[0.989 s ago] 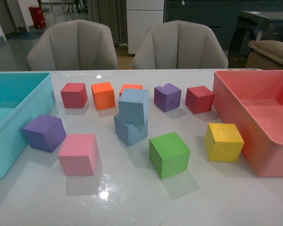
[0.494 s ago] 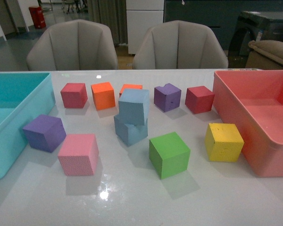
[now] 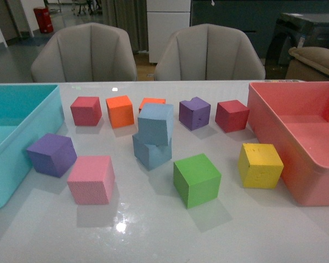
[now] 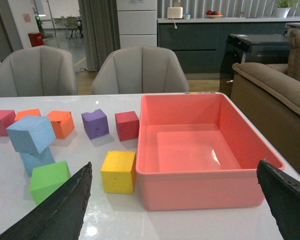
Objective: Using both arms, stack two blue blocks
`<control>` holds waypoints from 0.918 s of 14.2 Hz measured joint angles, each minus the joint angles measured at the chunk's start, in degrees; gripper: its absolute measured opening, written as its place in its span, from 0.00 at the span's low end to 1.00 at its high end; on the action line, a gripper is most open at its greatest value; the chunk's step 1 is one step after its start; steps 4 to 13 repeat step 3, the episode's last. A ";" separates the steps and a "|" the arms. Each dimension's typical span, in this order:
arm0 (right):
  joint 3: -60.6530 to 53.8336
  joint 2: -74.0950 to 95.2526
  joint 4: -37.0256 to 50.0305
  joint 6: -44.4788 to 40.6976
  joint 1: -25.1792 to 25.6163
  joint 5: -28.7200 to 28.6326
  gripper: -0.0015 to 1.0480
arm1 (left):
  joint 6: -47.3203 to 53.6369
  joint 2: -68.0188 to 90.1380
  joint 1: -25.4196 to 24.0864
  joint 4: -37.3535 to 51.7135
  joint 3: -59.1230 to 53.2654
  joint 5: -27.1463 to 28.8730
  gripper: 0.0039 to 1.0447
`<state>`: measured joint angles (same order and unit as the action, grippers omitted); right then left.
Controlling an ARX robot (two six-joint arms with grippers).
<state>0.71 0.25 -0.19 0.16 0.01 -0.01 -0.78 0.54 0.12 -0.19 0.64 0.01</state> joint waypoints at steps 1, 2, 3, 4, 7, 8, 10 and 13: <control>0.00 0.00 0.00 0.00 0.00 0.00 0.94 | 0.00 0.00 0.00 0.00 0.00 0.02 0.94; 0.00 0.00 0.00 0.00 0.00 0.00 0.94 | 0.00 0.00 0.00 0.00 0.00 0.00 0.94; 0.00 0.00 0.00 0.00 0.00 0.00 0.94 | 0.00 0.00 0.00 0.00 0.00 0.00 0.94; 0.00 0.00 0.00 0.00 0.00 0.00 0.94 | 0.00 0.00 0.00 0.00 0.00 0.00 0.94; 0.00 0.00 0.00 0.00 0.00 0.00 0.94 | 0.00 0.00 0.00 0.00 0.00 0.00 0.94; 0.00 0.00 0.00 0.00 0.00 0.00 0.94 | 0.00 0.00 0.00 0.00 0.00 0.00 0.94; 0.00 0.00 0.00 0.00 0.00 0.00 0.94 | 0.00 0.00 0.00 0.00 0.00 0.00 0.94; 0.00 0.00 0.00 0.00 0.00 0.00 0.94 | 0.00 0.00 0.00 0.00 0.00 0.00 0.94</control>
